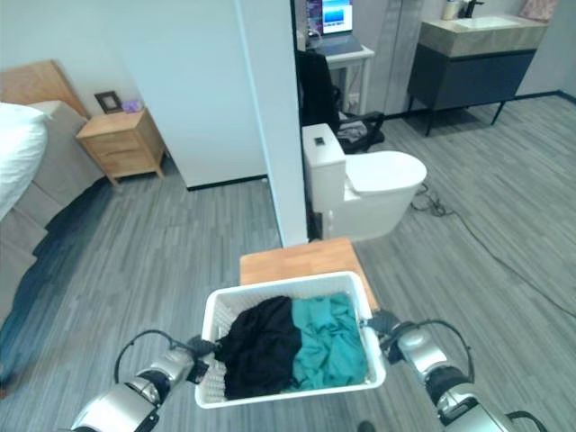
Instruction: Grab the laundry basket,head to the washer,open it,put in the laundry and shut it.
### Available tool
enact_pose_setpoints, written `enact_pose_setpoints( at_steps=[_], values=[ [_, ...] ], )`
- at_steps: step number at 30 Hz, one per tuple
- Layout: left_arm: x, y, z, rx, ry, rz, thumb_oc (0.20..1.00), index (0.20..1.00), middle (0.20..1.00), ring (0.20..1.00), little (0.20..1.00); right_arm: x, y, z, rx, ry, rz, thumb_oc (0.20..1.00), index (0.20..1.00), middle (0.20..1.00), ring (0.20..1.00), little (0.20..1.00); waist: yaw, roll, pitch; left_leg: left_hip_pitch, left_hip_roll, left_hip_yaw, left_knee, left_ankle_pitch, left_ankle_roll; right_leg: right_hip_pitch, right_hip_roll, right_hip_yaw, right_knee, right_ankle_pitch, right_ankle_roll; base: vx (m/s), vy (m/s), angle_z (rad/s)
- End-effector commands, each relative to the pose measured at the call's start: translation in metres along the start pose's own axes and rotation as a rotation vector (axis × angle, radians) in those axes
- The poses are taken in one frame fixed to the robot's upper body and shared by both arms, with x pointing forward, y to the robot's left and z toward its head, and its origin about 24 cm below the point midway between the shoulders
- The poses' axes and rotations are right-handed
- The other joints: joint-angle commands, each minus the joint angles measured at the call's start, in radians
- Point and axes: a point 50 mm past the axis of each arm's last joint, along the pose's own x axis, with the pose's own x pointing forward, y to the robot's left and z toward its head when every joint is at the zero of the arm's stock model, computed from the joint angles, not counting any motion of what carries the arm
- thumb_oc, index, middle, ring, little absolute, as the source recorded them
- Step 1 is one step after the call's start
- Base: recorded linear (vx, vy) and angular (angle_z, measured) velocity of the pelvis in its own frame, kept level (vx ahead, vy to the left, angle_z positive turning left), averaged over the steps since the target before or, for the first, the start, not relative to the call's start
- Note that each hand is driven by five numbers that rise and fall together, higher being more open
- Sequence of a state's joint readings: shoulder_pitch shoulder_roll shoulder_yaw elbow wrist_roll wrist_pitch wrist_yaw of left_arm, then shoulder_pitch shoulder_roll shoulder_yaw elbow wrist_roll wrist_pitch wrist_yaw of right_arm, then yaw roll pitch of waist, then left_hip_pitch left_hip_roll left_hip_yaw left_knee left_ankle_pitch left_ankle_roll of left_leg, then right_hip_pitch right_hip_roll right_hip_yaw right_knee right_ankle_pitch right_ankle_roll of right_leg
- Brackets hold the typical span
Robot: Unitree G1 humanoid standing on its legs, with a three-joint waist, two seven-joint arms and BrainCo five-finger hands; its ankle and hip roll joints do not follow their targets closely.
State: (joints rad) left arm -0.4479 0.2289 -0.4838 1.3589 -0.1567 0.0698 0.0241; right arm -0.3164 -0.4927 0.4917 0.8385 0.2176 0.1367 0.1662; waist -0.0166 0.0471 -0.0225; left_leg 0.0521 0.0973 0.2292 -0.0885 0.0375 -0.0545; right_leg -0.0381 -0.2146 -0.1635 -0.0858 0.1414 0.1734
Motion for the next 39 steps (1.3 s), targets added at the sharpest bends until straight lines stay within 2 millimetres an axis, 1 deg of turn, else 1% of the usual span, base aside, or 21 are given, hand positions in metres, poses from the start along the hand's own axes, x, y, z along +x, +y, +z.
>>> enact_pose_setpoints(
  at_steps=[1,4,6,8,9,10,15,16,18,22,25,26,28,29,31,33,35,36,37,38,39],
  values=[
    [0.0,0.011,0.012,0.053,0.002,0.019,0.2,0.2,0.2,0.2,0.2,0.009,0.016,0.07,0.086,-0.259,0.115,0.2,0.2,0.2,0.2,0.2,0.005,-0.055,-0.021,0.002,-0.077,-0.004,0.072,-0.107,0.048,0.037,0.052,-0.033,0.006,-0.023,-0.003,0.01,0.031,0.0],
    [0.0,0.01,0.009,0.068,0.01,0.014,0.2,0.2,0.2,0.2,0.2,0.01,0.016,0.064,0.097,-0.235,0.116,0.2,0.2,0.2,0.2,0.2,0.005,-0.055,-0.022,0.006,-0.079,-0.001,0.074,-0.111,0.051,0.039,0.049,-0.03,0.007,-0.021,-0.002,0.0,0.006,-0.02],
    [0.0,0.011,0.01,0.087,0.005,0.016,0.2,0.2,0.2,0.2,0.2,0.011,0.018,0.056,0.106,-0.204,0.128,0.2,0.2,0.2,0.2,0.2,0.007,-0.053,-0.024,0.009,-0.082,0.001,0.077,-0.116,0.053,0.043,0.045,-0.032,0.008,-0.02,0.002,0.02,0.037,-0.07],
    [0.0,0.012,0.013,0.108,0.0,0.017,0.2,0.2,0.2,0.2,0.2,0.011,0.017,0.055,0.102,-0.2,0.127,0.2,0.2,0.2,0.2,0.2,0.008,-0.052,-0.022,0.007,-0.083,0.001,0.079,-0.117,0.053,0.042,0.043,-0.032,0.009,-0.02,0.003,0.0,0.036,-0.08],
    [0.0,0.01,0.017,0.177,-0.014,0.014,0.2,0.2,0.2,0.2,0.2,0.011,0.015,0.055,0.108,-0.199,0.121,0.2,0.2,0.2,0.2,0.2,0.007,-0.051,-0.019,0.002,-0.085,0.0,0.084,-0.117,0.052,0.043,0.041,-0.036,0.009,-0.02,0.005,-0.01,0.047,-0.08],
    [0.0,0.008,0.018,0.195,-0.018,0.009,0.2,0.2,0.2,0.2,0.2,0.011,0.014,0.054,0.108,-0.199,0.118,0.2,0.2,0.2,0.2,0.2,0.007,-0.052,-0.018,0.0,-0.086,0.0,0.09,-0.12,0.053,0.043,0.039,-0.038,0.01,-0.019,0.006,0.0,0.043,-0.04],
    [0.0,0.007,0.015,0.199,-0.016,0.004,0.2,0.2,0.2,0.2,0.2,0.01,0.009,0.051,0.12,-0.192,0.1,0.2,0.2,0.2,0.2,0.2,0.015,-0.057,-0.012,-0.003,-0.089,0.002,0.131,-0.148,0.063,0.045,0.033,-0.032,0.02,-0.018,0.01,0.01,0.009,0.0],
    [0.0,0.005,0.011,0.199,-0.011,-0.005,0.2,0.2,0.2,0.2,0.2,0.01,0.007,0.042,0.136,-0.168,0.091,0.2,0.2,0.2,0.2,0.2,0.023,-0.06,-0.01,-0.002,-0.092,-0.001,0.143,-0.156,0.067,0.053,0.03,-0.033,0.022,-0.019,0.011,0.03,0.034,-0.01],
    [0.0,0.002,0.011,0.205,-0.015,-0.015,0.2,0.2,0.2,0.2,0.2,0.009,0.005,0.035,0.142,-0.151,0.084,0.2,0.2,0.2,0.2,0.2,0.033,-0.062,-0.006,-0.003,-0.096,-0.008,0.162,-0.167,0.07,0.067,0.023,-0.042,0.028,-0.026,0.012,0.03,0.066,0.0],
    [0.0,0.002,0.01,0.206,-0.02,-0.021,0.2,0.2,0.2,0.2,0.2,0.008,0.004,0.029,0.15,-0.143,0.079,0.2,0.2,0.2,0.2,0.2,0.041,-0.062,0.0,-0.005,-0.101,-0.016,0.178,-0.177,0.075,0.074,0.017,-0.051,0.039,-0.031,0.014,0.01,0.041,0.01],
    [0.0,-0.003,0.007,0.217,-0.022,-0.039,0.2,0.2,0.2,0.2,0.2,0.005,0.002,0.018,0.177,-0.125,0.069,0.2,0.2,0.2,0.2,0.2,0.051,-0.065,0.009,-0.006,-0.108,-0.021,0.196,-0.188,0.081,0.081,0.008,-0.059,0.055,-0.026,0.019,0.0,0.081,0.03],
    [0.0,-0.003,0.006,0.22,-0.027,-0.042,0.2,0.2,0.2,0.2,0.2,0.003,-0.001,0.011,0.192,-0.115,0.056,0.2,0.2,0.2,0.2,0.2,0.058,-0.068,0.007,-0.01,-0.118,-0.029,0.197,-0.19,0.084,0.081,-0.001,-0.063,0.057,-0.011,0.027,-0.02,0.084,0.03],
    [0.0,-0.006,0.005,0.211,-0.026,-0.053,0.2,0.2,0.2,0.2,0.2,0.003,-0.002,0.008,0.199,-0.108,0.047,0.2,0.2,0.2,0.2,0.2,0.063,-0.069,0.004,-0.018,-0.127,-0.034,0.199,-0.191,0.087,0.077,-0.012,-0.068,0.057,0.003,0.033,-0.04,0.124,0.14],
    [-0.001,-0.009,-0.018,0.007,0.041,-0.066,0.2,0.2,0.2,0.2,0.2,0.003,-0.001,0.0,0.235,-0.093,0.043,0.2,0.2,0.2,0.2,0.2,0.071,-0.074,0.003,-0.028,-0.136,-0.039,0.202,-0.193,0.094,0.071,-0.025,-0.072,0.059,0.017,0.038,-0.06,0.133,0.22],
    [-0.001,-0.01,-0.017,-0.001,0.036,-0.07,0.2,0.2,0.2,0.2,0.2,0.003,0.0,-0.003,0.246,-0.085,0.042,0.2,0.2,0.2,0.2,0.2,0.072,-0.075,0.002,-0.03,-0.14,-0.041,0.201,-0.193,0.095,0.071,-0.027,-0.073,0.059,0.022,0.04,-0.04,0.083,0.11],
    [-0.001,-0.011,-0.013,0.014,0.027,-0.069,0.2,0.2,0.2,0.2,0.2,0.004,0.001,-0.005,0.256,-0.071,0.047,0.2,0.2,0.2,0.2,0.2,0.071,-0.077,0.004,-0.035,-0.153,-0.038,0.198,-0.192,0.101,0.057,-0.042,-0.064,0.066,0.049,0.049,-0.05,0.096,0.08],
    [-0.001,-0.01,-0.013,0.016,0.027,-0.068,0.2,0.2,0.2,0.2,0.2,0.004,0.002,-0.005,0.259,-0.069,0.048,0.2,0.2,0.2,0.2,0.2,0.07,-0.078,0.005,-0.039,-0.156,-0.037,0.199,-0.192,0.103,0.051,-0.045,-0.062,0.069,0.053,0.051,-0.06,0.081,0.03],
    [0.0,-0.009,-0.011,0.036,0.018,-0.065,0.2,0.2,0.2,0.2,0.2,0.004,0.003,-0.004,0.26,-0.074,0.058,0.2,0.2,0.2,0.2,0.2,0.057,-0.078,0.014,-0.046,-0.168,-0.031,0.209,-0.201,0.113,0.022,-0.06,-0.04,0.08,0.08,0.057,-0.09,0.107,-0.09],
    [0.0,-0.008,-0.012,0.036,0.02,-0.063,0.2,0.2,0.2,0.2,0.2,0.004,0.003,-0.004,0.258,-0.073,0.061,0.2,0.2,0.2,0.2,0.2,0.056,-0.078,0.017,-0.049,-0.169,-0.025,0.213,-0.204,0.115,0.013,-0.063,-0.03,0.084,0.086,0.059,-0.15,0.162,-0.31],
    [0.0,-0.006,-0.013,0.046,0.02,-0.058,0.2,0.2,0.2,0.2,0.2,0.004,0.002,-0.003,0.257,-0.074,0.061,0.2,0.2,0.2,0.2,0.2,0.045,-0.078,0.03,-0.054,-0.176,-0.01,0.219,-0.208,0.121,-0.006,-0.071,-0.004,0.086,0.117,0.065,-0.12,0.107,-0.37],
    [-0.001,-0.005,-0.014,0.046,0.022,-0.052,0.2,0.2,0.2,0.2,0.2,0.004,0.001,-0.003,0.256,-0.075,0.061,0.2,0.2,0.2,0.2,0.2,0.04,-0.077,0.036,-0.055,-0.18,-0.001,0.216,-0.206,0.121,-0.019,-0.077,0.003,0.085,0.134,0.07,-0.14,0.11,-0.47]
  ],
)
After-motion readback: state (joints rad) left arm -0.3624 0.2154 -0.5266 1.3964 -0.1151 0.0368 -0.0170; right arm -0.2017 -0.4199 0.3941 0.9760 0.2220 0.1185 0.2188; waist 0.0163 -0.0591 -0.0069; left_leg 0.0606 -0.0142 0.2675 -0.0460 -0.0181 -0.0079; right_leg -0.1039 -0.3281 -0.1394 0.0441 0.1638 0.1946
